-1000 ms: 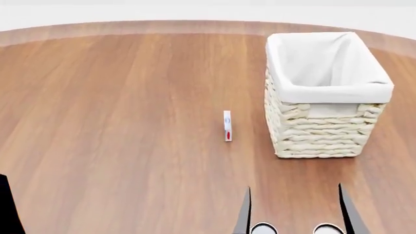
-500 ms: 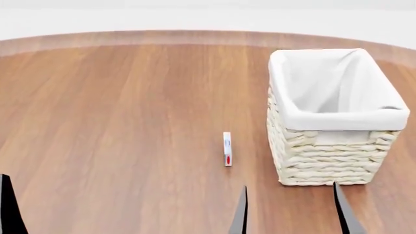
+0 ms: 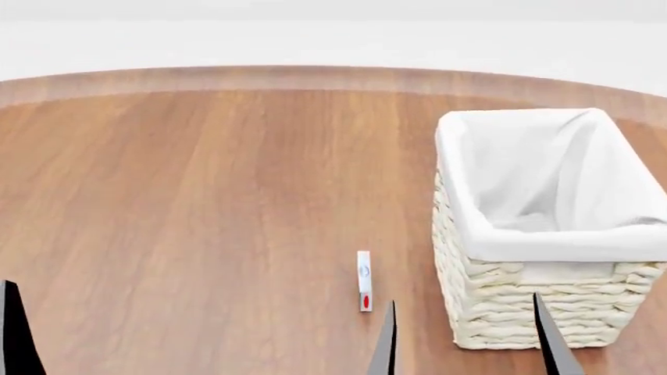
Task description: Pick up the tomato sauce, and put it in the basket.
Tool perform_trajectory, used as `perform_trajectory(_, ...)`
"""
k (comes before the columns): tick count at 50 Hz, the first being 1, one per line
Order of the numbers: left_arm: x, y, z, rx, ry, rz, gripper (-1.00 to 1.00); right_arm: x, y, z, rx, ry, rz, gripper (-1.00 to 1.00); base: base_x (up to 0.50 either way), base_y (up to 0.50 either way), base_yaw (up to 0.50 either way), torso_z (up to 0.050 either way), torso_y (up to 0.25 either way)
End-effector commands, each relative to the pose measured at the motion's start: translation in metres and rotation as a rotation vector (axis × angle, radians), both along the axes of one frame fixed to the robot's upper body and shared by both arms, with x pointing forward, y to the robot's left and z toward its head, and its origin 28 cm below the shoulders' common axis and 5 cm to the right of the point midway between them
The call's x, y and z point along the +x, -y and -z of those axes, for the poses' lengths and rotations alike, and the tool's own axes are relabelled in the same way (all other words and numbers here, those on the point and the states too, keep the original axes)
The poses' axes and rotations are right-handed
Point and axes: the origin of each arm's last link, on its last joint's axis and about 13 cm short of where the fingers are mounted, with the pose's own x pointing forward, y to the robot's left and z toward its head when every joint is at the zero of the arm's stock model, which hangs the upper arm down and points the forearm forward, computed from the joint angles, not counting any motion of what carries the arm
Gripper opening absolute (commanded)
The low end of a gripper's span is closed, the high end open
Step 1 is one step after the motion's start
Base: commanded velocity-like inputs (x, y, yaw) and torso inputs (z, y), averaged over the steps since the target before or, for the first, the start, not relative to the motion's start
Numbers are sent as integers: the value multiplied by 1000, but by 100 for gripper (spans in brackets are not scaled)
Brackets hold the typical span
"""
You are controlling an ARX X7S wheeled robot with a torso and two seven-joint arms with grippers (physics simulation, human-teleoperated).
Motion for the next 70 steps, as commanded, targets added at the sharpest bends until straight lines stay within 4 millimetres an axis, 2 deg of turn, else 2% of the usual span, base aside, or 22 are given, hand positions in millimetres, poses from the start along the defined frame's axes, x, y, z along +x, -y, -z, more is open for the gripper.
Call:
perform_trajectory(1,1,0,2,1,-5,-3,100,0,1,0,16,15,7,100,254,0,0,0,10)
perform_trajectory(16,-1,0,0,0,-3,-2,100,3,0,4,12,-1,11,100,0,0,0,0,0)
perform_trajectory(21,-2,0,0,4,1,-3,100,8,2,21,12,-45,71,100,0,0,0,0,0)
perform_trajectory(23,-1,-1,1,-1,-5,-7,100,4,3,32,9,-92,67,100,0,0,0,0,0)
perform_trajectory(37,2,1,4,-3,-12,8,100,-26,-5,64,36,-248,23,100,0,0,0,0,0)
perform_trajectory(45,2,1,4,-3,-15,16,100,-34,0,75,39,-315,50,100,0,0,0,0,0)
perform_trajectory(47,2,2,5,0,-17,20,100,-37,5,86,37,-359,73,100,0,0,0,0,0)
perform_trajectory(59,2,2,5,6,-16,18,100,-53,11,108,64,-482,115,100,0,0,0,0,0)
perform_trajectory(62,2,2,6,7,-18,18,100,-55,11,109,64,-491,115,100,0,0,0,0,0)
perform_trajectory(64,1,1,4,7,-14,16,100,-56,11,117,72,-516,120,100,0,0,0,0,0)
perform_trajectory(70,0,-1,5,9,-14,1,100,-65,11,122,88,-569,121,100,0,0,0,0,0)
